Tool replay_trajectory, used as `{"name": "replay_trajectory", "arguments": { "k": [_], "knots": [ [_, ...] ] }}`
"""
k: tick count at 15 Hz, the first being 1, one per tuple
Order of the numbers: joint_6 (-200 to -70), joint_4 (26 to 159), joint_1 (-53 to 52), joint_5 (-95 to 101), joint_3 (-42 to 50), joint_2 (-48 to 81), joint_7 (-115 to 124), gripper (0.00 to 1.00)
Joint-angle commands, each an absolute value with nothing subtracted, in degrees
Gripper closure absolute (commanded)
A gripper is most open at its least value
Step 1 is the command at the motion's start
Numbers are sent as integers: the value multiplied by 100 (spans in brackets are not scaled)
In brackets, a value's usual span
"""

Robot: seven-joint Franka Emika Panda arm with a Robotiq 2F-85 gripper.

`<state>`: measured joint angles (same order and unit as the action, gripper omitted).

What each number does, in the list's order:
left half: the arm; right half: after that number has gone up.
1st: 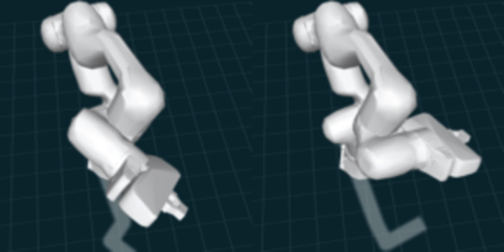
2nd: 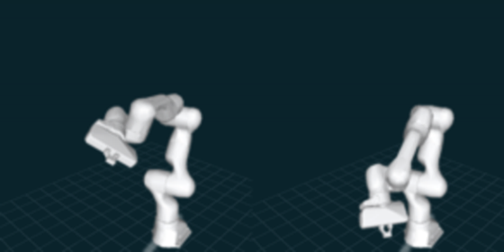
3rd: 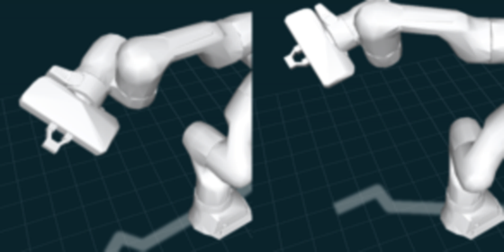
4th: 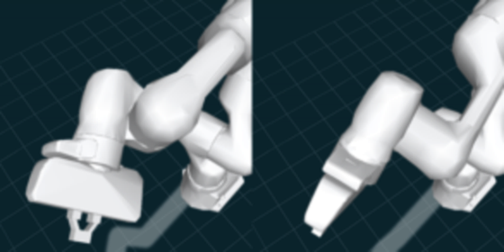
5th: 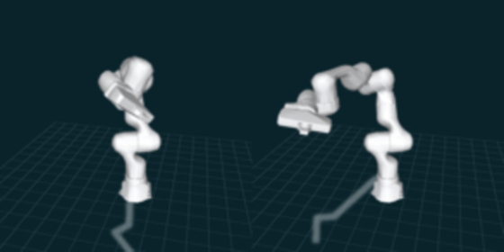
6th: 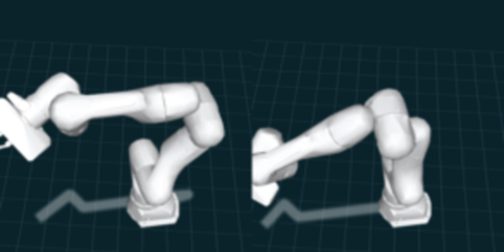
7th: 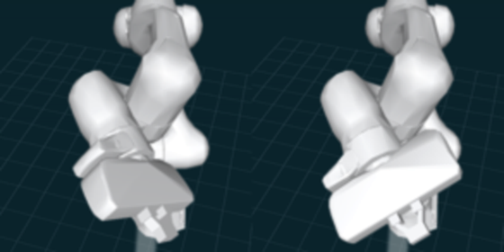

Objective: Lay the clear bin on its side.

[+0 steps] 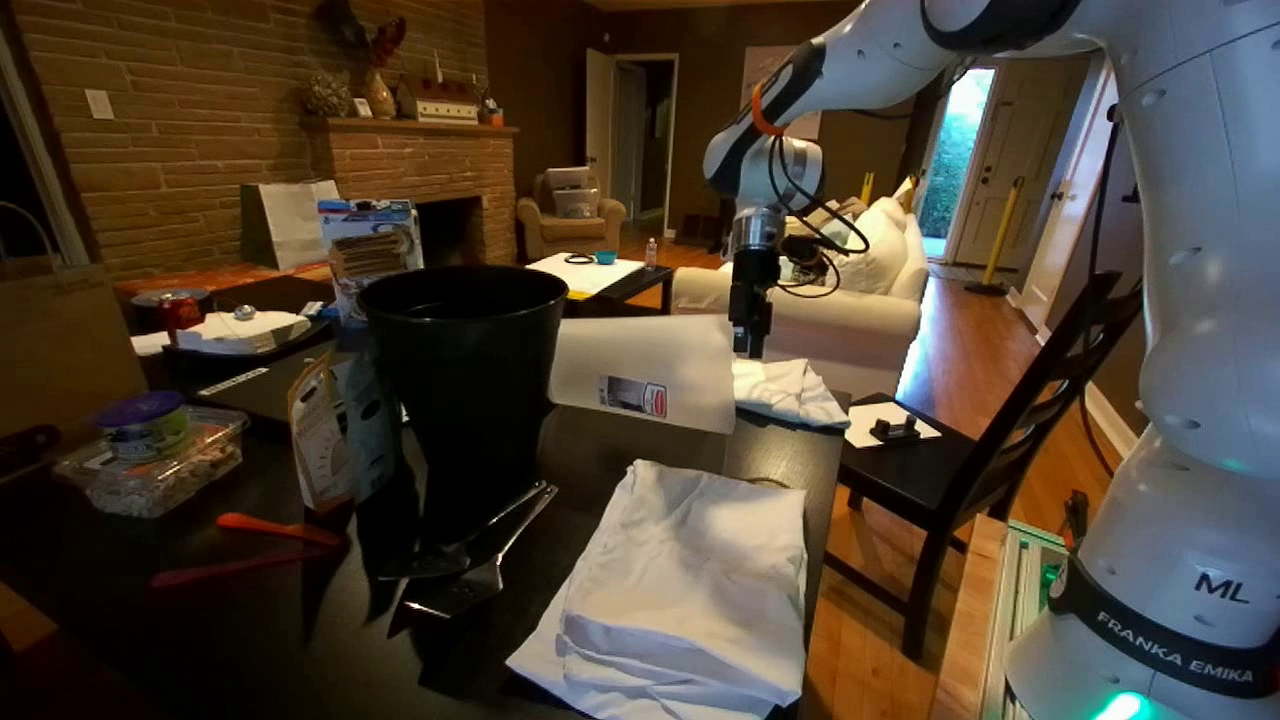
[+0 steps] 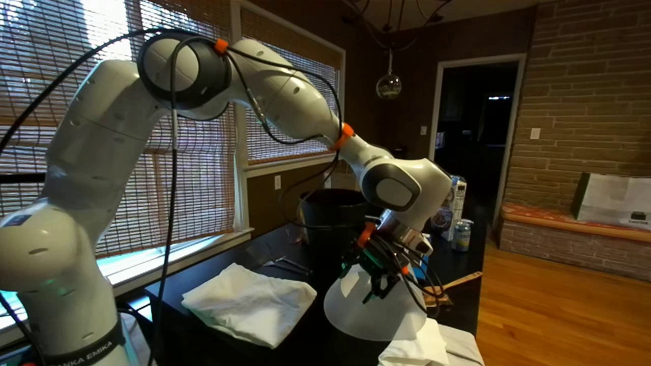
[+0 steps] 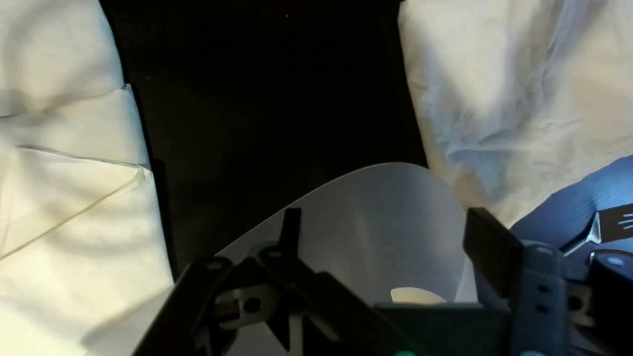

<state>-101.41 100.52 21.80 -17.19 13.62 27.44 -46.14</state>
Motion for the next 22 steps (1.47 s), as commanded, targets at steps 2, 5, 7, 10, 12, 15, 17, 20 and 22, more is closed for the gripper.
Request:
{"name": "replay_trajectory", "arguments": {
  "k": [2,5,7,10,12,15,17,20,22],
  "knots": [
    [-10082,10057,2091,-1250,1152,2363,-4294,0],
    [-10099,10233,1878,-898,1063,1874,-4090,0],
    [-10123,10305,1700,-595,1022,1518,-3904,0],
    [-10232,10375,1411,-14,972,987,-3577,0],
    [-10272,10304,1233,439,934,712,-3305,0],
    [-10257,10252,1040,1026,870,363,-2874,0],
    [-10310,10299,967,1322,842,173,-2656,0],
    [-10175,10044,964,1235,850,304,-2733,0],
    [-10211,10064,936,1325,844,214,-2658,0]
  ]
}}
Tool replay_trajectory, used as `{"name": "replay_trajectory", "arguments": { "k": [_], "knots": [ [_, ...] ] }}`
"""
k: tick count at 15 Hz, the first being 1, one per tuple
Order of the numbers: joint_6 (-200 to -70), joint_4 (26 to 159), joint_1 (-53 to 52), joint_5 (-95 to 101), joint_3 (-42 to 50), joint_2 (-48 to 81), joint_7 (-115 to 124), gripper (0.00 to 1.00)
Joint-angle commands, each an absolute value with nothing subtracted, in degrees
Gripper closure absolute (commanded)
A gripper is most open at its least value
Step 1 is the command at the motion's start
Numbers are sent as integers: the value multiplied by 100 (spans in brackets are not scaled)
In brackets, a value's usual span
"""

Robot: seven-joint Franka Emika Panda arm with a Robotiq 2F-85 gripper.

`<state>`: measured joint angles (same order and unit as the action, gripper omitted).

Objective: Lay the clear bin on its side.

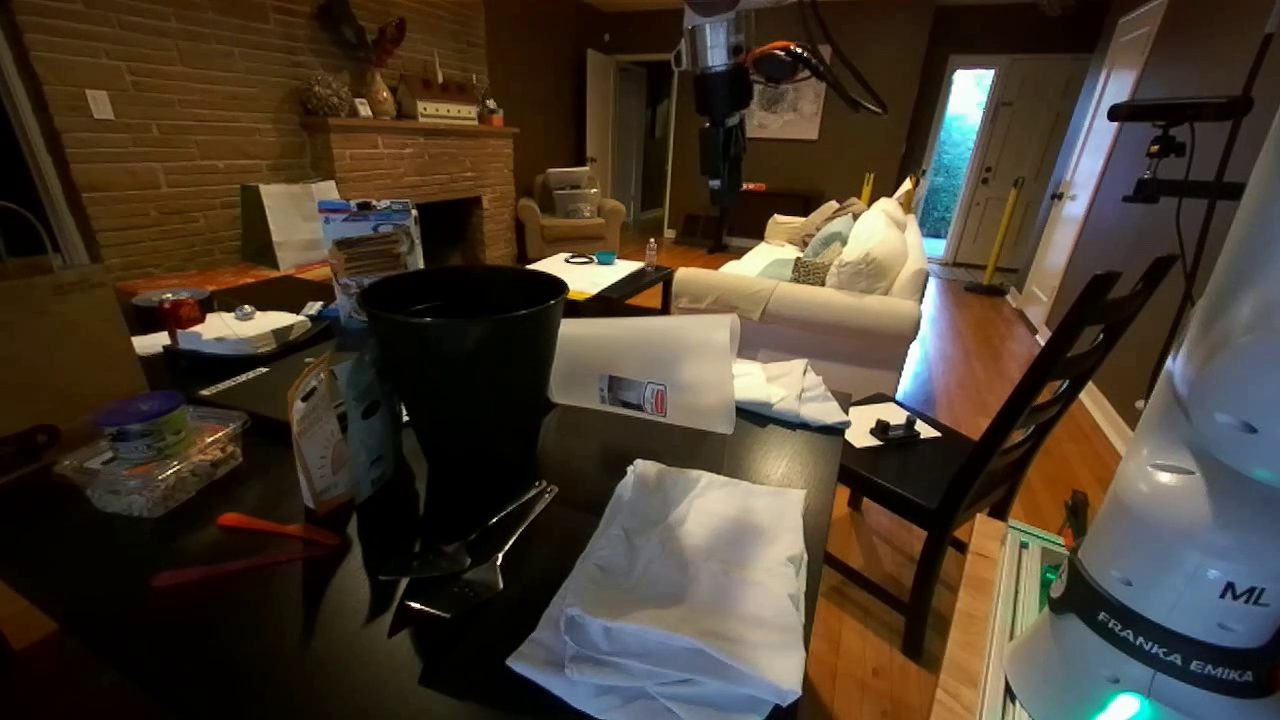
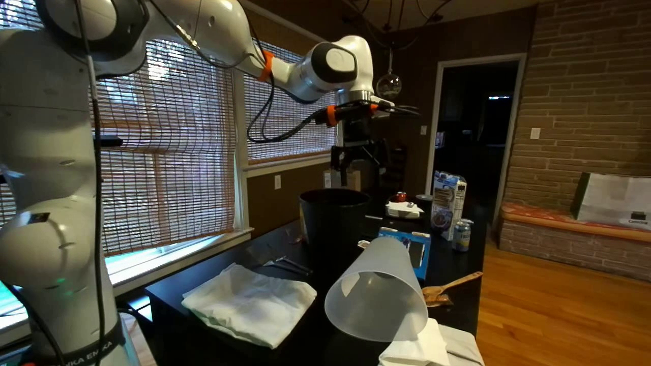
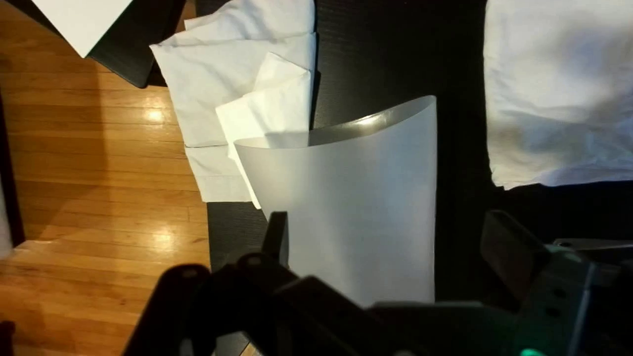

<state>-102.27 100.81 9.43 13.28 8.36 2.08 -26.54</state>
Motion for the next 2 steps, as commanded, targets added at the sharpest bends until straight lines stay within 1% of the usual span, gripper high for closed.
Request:
{"name": "replay_trajectory", "arguments": {
  "k": [1,2],
  "knots": [
    [-10222,10082,934,1334,844,197,-2650,0],
    [-10240,10103,934,1341,845,192,-2645,0]
  ]
}}
